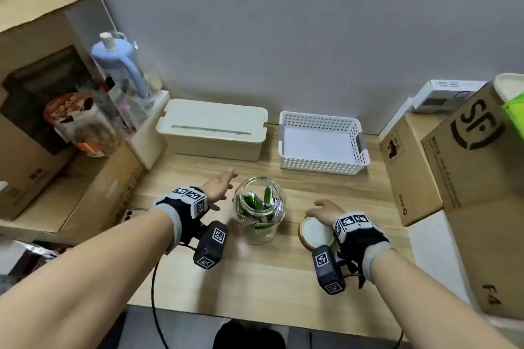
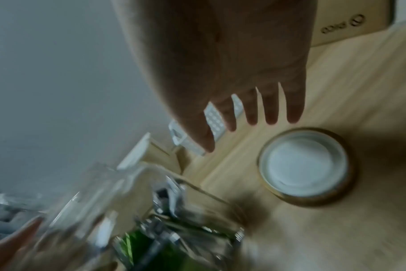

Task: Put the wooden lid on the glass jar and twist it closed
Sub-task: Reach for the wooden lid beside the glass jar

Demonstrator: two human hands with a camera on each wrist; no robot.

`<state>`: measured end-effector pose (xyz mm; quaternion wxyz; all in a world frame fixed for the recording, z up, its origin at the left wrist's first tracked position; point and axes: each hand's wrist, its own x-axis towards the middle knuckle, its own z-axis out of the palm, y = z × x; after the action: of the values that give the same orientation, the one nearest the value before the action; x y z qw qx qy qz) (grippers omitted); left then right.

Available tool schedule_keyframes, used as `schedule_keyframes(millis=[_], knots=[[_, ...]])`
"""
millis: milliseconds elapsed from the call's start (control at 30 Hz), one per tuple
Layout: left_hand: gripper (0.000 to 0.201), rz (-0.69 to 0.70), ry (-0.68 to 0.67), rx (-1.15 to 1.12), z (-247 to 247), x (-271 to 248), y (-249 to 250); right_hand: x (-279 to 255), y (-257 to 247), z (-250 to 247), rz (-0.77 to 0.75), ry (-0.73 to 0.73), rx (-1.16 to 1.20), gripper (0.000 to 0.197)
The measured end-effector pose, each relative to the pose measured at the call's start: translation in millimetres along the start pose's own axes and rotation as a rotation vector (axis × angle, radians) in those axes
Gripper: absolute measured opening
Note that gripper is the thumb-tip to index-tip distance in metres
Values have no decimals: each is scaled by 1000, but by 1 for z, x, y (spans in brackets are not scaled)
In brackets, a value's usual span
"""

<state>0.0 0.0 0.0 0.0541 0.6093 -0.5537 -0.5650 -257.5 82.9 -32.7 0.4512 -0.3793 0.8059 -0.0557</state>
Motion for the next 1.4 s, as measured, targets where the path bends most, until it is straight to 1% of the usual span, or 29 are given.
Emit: schedule_keyframes(millis=[67, 133, 233, 267, 333, 433, 500, 533, 666, 700, 733, 800, 866, 933, 1000, 1033, 1133, 1166, 1233, 1299, 1399], knots=[[56, -17, 12, -100, 6, 4, -7, 6, 10, 9, 45, 62, 8, 67], [46, -17, 18, -154, 14, 6, -17, 11, 21, 22, 86, 117, 1, 73], [26, 66, 85, -224, 26, 12, -31, 14, 35, 44, 101, 250, 8, 83], [22, 96, 120, -237, 30, 13, -34, 16, 39, 49, 102, 286, -7, 87], [22, 151, 180, -214, 34, 16, -40, 20, 49, 60, 102, 313, -24, 96], [33, 260, 260, -103, 42, 17, -47, 27, 59, 69, 82, 347, -30, 103], [37, 321, 286, -68, 46, 15, -50, 34, 62, 73, 80, 374, -28, 108], [37, 346, 284, -62, 47, 14, -51, 35, 62, 73, 77, 379, -24, 110], [33, 381, 209, -38, 47, 10, -59, 34, 60, 74, 76, 371, -60, 107], [31, 381, 191, -38, 45, 8, -58, 32, 59, 71, 86, 368, -40, 108], [31, 384, 182, -43, 41, 6, -55, 27, 57, 65, 95, 378, 31, 108], [32, 416, 218, -50, 30, 6, -46, 15, 46, 46, 52, 433, 291, 105], [33, 451, 262, -61, 18, 5, -27, -3, 27, 21, -97, 473, 550, 98], [34, 497, 255, -94, 9, 0, 1, -28, -1, -6, -288, 466, 724, 91], [37, 533, 188, -158, 4, -12, 33, -54, -31, -26, -454, 371, 828, 86], [39, 533, 116, -200, 2, -22, 50, -67, -44, -31, -532, 312, 839, 88], [46, 458, -177, -271, 5, -45, 85, -93, -75, -32, -700, 173, 746, 97], [48, 436, -256, -283, 6, -51, 91, -98, -80, -29, -730, 143, 723, 99], [54, 422, -353, -315, 8, -61, 98, -104, -87, -23, -753, 87, 738, 100], [56, 425, -402, -339, 6, -66, 101, -108, -87, -19, -760, 51, 779, 98], [57, 445, -426, -327, 1, -66, 98, -107, -88, -12, -757, -15, 804, 93]])
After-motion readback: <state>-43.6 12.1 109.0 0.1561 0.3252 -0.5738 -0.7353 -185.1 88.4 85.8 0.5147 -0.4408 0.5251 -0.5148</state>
